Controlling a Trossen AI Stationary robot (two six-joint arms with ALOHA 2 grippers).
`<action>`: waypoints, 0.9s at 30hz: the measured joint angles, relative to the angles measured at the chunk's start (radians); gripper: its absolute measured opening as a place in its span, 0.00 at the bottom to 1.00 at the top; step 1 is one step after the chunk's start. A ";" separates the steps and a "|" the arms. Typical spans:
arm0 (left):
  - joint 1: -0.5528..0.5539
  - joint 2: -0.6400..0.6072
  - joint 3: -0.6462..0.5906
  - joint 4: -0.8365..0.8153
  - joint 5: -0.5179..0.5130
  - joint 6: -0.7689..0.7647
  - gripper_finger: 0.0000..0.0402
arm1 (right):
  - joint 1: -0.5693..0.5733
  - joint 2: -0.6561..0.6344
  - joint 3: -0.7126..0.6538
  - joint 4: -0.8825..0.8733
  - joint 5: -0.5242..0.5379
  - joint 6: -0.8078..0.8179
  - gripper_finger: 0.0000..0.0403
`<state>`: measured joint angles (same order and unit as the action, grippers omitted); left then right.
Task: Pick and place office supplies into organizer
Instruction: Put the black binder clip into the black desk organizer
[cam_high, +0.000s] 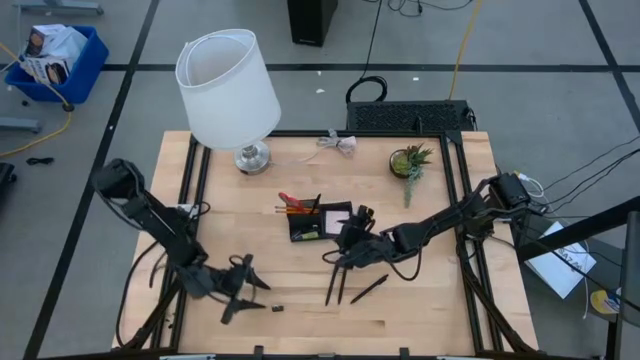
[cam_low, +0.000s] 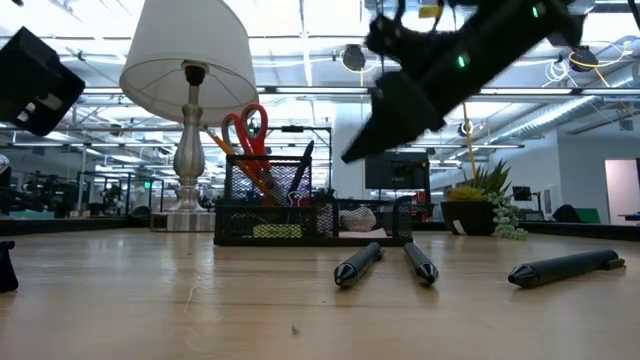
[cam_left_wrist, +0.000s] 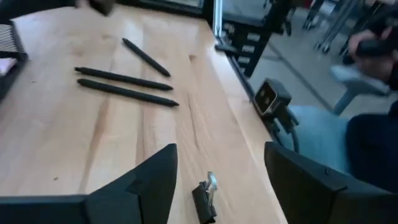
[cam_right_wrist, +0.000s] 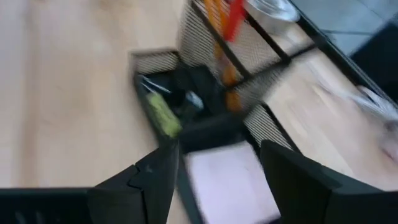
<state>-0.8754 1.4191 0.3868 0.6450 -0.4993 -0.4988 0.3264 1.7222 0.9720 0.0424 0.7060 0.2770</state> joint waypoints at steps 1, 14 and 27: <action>0.000 0.021 0.026 -0.026 0.000 0.005 0.62 | -0.001 0.000 -0.017 0.007 0.013 0.006 0.55; -0.022 0.075 0.112 -0.205 -0.078 -0.107 0.62 | 0.003 0.000 -0.122 0.146 0.025 -0.002 0.55; -0.053 0.251 0.113 -0.113 -0.112 -0.262 0.62 | 0.003 0.000 -0.125 0.179 0.024 -0.035 0.55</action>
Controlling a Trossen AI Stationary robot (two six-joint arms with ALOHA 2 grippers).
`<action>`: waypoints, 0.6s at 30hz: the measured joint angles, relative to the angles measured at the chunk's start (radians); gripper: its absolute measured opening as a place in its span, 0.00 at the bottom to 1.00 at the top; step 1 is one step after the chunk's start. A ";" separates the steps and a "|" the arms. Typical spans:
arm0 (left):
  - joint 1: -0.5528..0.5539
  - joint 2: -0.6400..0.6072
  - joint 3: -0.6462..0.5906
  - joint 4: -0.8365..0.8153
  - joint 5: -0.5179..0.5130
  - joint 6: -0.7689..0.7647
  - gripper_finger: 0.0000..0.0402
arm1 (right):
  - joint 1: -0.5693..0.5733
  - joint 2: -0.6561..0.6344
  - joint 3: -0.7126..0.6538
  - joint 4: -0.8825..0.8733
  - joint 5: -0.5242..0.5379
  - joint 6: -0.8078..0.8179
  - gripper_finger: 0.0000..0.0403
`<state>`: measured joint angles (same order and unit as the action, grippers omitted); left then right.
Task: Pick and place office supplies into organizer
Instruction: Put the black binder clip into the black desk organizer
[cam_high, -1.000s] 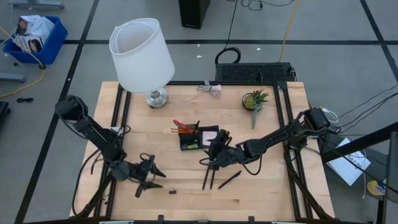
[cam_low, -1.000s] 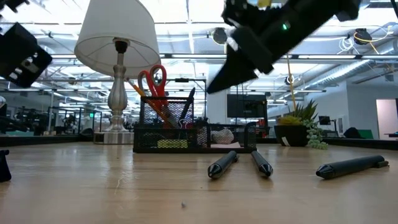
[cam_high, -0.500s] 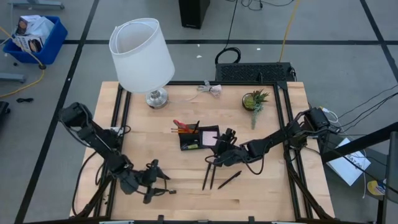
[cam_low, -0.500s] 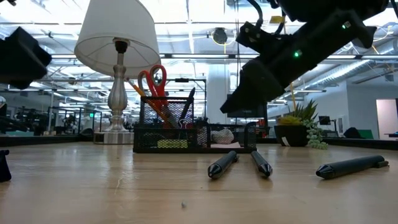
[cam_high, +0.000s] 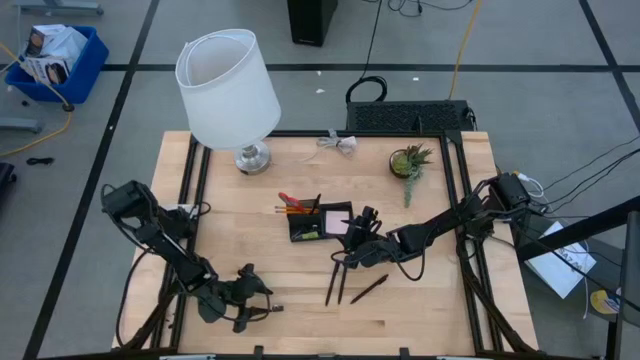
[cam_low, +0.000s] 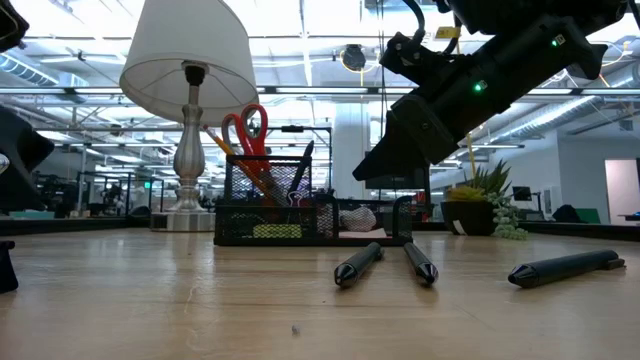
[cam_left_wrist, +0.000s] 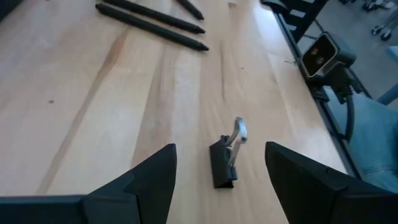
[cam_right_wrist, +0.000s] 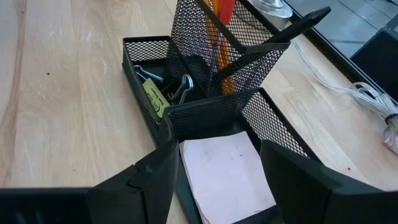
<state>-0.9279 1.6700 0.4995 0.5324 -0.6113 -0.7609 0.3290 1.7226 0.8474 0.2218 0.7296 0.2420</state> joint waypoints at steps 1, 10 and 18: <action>0.000 0.010 0.000 0.022 0.000 0.008 0.62 | 0.000 0.000 0.000 0.000 0.000 0.000 0.55; 0.020 0.048 0.001 0.068 0.008 0.014 0.62 | -0.002 0.000 0.000 0.014 0.002 0.000 0.55; 0.029 0.048 0.057 0.007 0.032 0.048 0.62 | -0.002 0.000 0.000 0.014 0.002 0.000 0.55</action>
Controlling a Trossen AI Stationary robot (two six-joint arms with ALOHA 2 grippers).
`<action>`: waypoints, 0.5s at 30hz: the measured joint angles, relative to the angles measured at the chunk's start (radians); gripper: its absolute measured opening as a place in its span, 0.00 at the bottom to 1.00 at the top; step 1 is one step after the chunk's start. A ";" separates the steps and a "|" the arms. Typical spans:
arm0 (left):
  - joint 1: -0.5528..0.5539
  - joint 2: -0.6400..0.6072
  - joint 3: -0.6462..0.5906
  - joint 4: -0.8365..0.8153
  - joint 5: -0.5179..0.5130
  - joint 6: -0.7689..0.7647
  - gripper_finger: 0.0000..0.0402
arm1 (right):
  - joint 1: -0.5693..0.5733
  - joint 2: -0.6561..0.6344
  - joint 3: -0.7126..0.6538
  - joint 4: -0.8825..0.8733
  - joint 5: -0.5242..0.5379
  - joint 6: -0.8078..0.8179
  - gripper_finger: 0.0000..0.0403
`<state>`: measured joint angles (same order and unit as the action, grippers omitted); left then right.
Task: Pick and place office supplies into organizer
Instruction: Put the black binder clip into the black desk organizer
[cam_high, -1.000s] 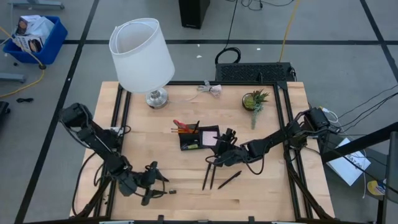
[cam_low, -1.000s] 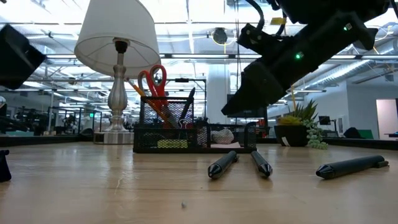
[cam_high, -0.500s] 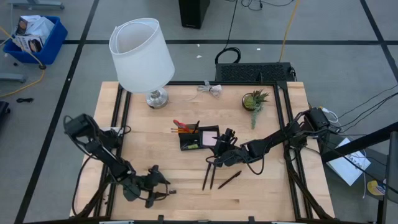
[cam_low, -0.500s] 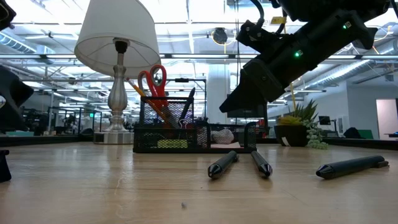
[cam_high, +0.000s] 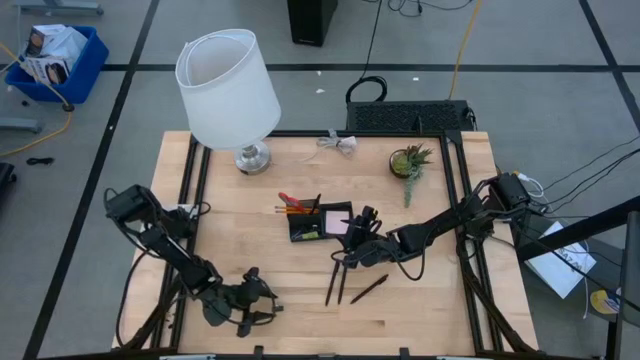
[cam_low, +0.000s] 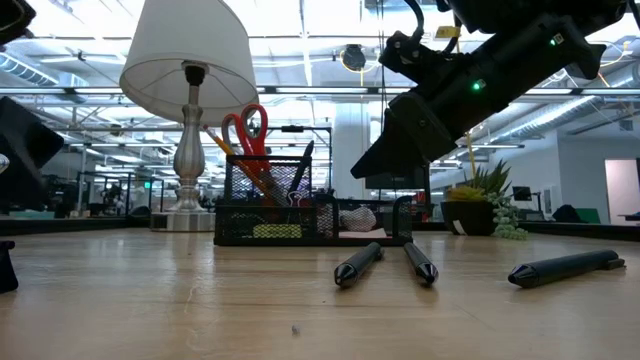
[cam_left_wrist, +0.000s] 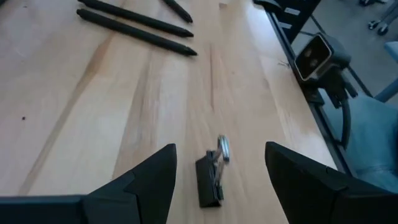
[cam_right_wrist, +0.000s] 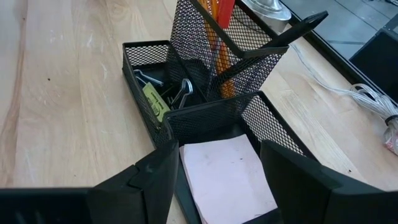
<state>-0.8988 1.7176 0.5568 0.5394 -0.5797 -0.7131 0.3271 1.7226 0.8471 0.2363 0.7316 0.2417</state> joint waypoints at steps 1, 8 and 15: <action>0.002 0.000 0.005 -0.006 0.009 0.000 0.62 | 0.000 0.000 0.000 0.000 0.000 0.000 0.55; 0.021 0.000 0.011 -0.005 0.075 -0.003 0.61 | 0.000 0.000 0.000 0.038 0.000 -0.005 0.55; 0.030 0.000 0.011 -0.012 0.084 -0.023 0.43 | 0.000 0.000 0.000 0.044 -0.002 -0.018 0.55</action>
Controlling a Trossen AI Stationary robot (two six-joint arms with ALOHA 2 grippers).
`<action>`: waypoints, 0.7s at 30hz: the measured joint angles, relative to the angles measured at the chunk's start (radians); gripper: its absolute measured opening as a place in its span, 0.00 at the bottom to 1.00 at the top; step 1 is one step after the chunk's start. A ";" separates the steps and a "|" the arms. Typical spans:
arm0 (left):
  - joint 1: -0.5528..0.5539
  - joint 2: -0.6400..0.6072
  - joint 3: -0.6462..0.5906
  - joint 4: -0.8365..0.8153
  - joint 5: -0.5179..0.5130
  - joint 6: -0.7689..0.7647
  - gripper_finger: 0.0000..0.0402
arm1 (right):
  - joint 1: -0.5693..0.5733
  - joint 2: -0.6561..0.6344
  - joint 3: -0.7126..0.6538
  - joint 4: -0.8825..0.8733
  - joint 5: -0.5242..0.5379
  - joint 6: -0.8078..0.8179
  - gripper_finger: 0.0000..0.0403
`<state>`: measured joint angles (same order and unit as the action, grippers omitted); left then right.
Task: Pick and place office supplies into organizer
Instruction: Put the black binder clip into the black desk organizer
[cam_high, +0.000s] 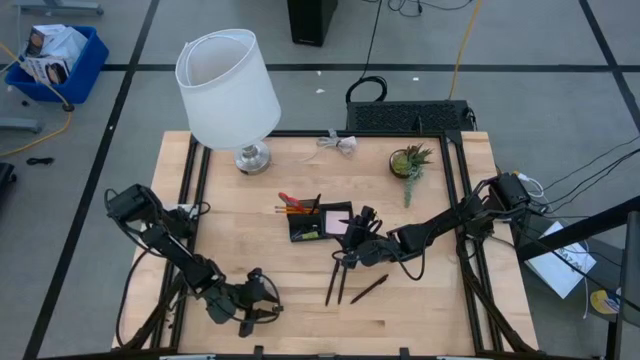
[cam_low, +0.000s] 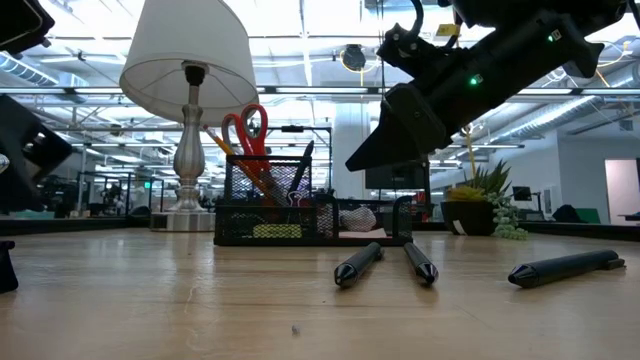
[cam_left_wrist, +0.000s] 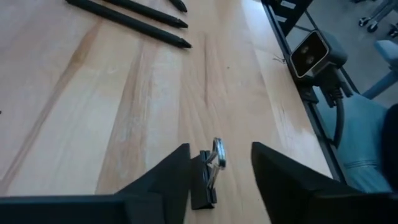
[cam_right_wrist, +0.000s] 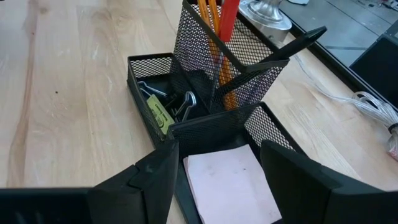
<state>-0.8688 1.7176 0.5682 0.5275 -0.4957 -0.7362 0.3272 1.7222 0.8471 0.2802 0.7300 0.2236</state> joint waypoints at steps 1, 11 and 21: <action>0.000 0.000 0.000 -0.003 0.000 0.000 0.40 | 0.000 0.000 0.000 0.000 0.000 0.000 0.55; 0.005 0.000 0.000 0.001 0.000 0.005 0.15 | 0.000 0.000 0.000 0.000 -0.001 0.000 0.55; 0.030 0.000 0.000 0.001 0.000 0.055 0.04 | 0.000 0.000 0.000 0.000 -0.001 0.000 0.55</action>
<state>-0.8383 1.7176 0.5682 0.5282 -0.4961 -0.6809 0.3271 1.7222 0.8471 0.2802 0.7288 0.2233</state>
